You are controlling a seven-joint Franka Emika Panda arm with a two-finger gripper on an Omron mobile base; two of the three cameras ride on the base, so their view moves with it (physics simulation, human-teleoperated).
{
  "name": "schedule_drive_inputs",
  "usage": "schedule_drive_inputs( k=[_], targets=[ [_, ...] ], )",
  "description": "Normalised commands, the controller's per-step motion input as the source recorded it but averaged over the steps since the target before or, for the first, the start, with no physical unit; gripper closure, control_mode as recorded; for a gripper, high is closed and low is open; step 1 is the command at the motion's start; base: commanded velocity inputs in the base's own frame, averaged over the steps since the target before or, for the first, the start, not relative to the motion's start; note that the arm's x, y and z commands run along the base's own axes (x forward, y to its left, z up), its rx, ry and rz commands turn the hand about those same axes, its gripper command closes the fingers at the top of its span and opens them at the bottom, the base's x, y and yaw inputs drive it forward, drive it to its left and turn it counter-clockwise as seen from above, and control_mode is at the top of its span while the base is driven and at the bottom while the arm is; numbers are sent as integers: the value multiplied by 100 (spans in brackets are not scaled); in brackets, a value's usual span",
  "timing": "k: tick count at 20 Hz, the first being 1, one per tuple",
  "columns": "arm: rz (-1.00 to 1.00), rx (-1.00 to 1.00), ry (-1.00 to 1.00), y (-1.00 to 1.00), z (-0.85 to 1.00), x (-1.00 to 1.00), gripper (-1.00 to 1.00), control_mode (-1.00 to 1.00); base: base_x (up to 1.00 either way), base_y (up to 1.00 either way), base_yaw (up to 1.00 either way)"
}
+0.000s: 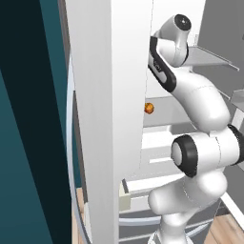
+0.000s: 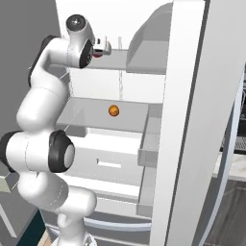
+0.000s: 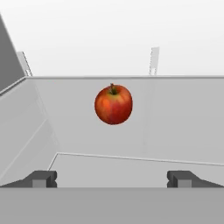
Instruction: Retrieve the apple and peach from the fridge and place them into the bowl on the dining table.
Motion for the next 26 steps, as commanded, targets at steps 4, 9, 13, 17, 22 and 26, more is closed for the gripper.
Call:
schedule_drive_inputs(
  k=[4, 9, 13, 17, 22, 26],
  targets=[
    [0, 0, 0, 3, 0, 45, -100, -100, 0, 0, 0],
    [0, 0, 0, 1, 0, 39, -100, -100, 0, 0, 0],
    [0, 0, 0, 3, -3, 27, -100, -100, 0, 0, 0],
    [0, 0, 0, 6, -12, 32, -100, -100, 0, 0, 0],
    [0, 0, 0, 1, -13, 37, -100, -100, 0, 0, 0],
    [0, 0, 0, 1, -5, 38, -100, -100, 0, 0, 0]
  ],
)
